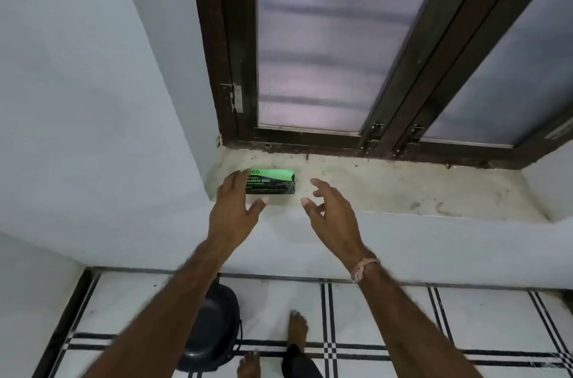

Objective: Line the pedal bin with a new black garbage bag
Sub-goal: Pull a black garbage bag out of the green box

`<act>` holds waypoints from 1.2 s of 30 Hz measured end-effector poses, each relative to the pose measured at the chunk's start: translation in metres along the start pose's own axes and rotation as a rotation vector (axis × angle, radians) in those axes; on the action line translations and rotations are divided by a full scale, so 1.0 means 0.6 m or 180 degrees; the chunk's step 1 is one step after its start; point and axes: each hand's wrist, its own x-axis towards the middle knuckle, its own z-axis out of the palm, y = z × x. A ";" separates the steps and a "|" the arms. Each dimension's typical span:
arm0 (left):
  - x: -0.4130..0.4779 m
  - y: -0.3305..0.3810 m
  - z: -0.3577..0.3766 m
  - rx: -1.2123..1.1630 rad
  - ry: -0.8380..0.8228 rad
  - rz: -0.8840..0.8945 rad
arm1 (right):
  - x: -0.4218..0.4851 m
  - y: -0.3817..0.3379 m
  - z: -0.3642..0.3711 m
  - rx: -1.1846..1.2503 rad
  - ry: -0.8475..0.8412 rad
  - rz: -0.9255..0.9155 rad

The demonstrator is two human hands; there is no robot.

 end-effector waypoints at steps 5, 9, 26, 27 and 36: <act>0.071 -0.011 0.042 0.0266 -0.0465 -0.0343 | 0.104 0.041 0.028 0.0233 -0.0632 0.0238; 0.105 -0.016 0.064 0.0360 -0.0463 -0.0451 | 0.168 0.064 0.048 0.0302 -0.1101 0.0024; 0.090 0.017 0.027 -0.1487 0.0084 -0.0514 | 0.202 0.089 -0.018 0.2683 -0.1094 0.0210; 0.089 0.017 0.023 -0.1513 0.0097 -0.0496 | 0.200 0.086 -0.021 0.2696 -0.1031 0.0222; 0.080 0.026 -0.003 -0.1318 0.0148 -0.0339 | 0.168 0.047 -0.029 0.1495 -0.0510 -0.0781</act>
